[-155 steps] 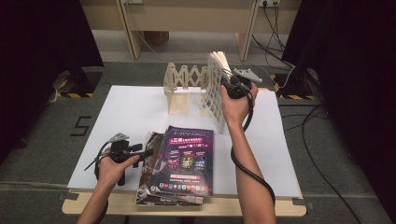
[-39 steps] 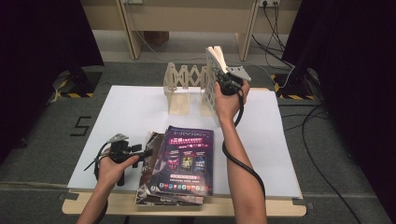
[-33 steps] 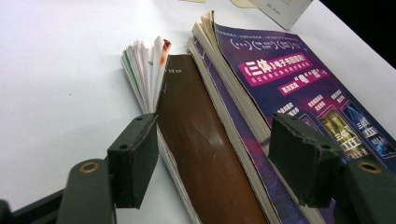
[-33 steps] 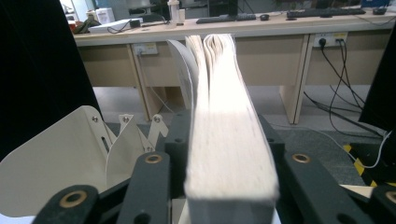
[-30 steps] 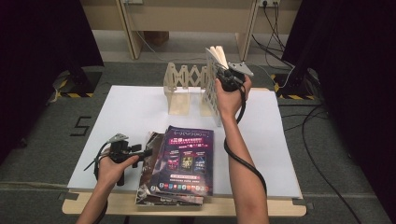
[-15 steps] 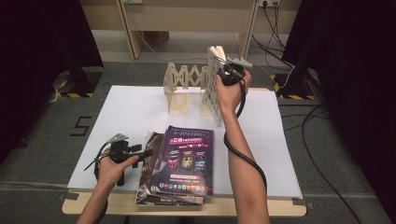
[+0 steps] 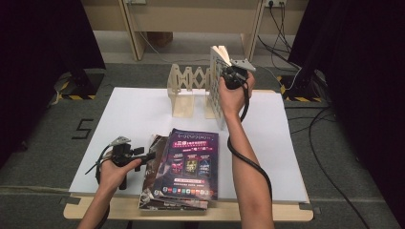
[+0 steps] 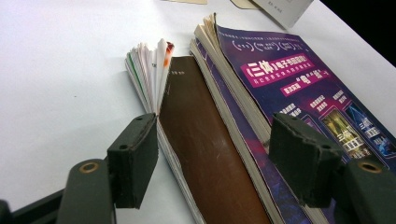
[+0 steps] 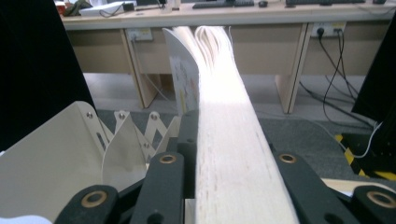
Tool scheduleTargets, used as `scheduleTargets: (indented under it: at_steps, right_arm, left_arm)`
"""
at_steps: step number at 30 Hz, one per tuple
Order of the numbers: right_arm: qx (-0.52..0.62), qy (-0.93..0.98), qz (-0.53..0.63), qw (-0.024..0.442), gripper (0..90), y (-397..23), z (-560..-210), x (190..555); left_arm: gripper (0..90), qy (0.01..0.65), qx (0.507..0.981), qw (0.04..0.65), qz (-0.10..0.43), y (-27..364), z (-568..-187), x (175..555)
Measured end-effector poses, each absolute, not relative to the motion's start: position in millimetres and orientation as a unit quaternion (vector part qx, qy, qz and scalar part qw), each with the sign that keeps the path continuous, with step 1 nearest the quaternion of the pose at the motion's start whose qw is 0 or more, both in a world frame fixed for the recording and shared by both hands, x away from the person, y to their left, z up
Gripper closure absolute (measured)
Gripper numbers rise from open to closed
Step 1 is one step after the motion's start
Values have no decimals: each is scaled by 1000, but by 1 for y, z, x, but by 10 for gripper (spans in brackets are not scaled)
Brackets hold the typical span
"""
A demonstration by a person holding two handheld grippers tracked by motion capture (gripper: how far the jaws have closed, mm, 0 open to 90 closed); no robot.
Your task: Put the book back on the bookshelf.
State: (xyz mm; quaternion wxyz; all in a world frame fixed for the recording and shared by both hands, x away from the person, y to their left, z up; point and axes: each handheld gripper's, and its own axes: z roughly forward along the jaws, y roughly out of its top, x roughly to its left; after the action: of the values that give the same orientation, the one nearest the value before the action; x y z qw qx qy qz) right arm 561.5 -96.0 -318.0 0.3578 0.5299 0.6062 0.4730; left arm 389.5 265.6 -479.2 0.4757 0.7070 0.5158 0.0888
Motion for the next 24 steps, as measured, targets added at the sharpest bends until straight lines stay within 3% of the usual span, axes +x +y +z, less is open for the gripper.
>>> scheduleTargets:
  at_steps: [14,24]
  right_arm:
    - [529,592,485,366,732,-103,-330,564]
    - [538,597,480,352,595,-106,-330,556]
  left_arm:
    - [322,517,707,475,89,266,-480,389]
    - [321,515,708,475,91,264,-478,387]
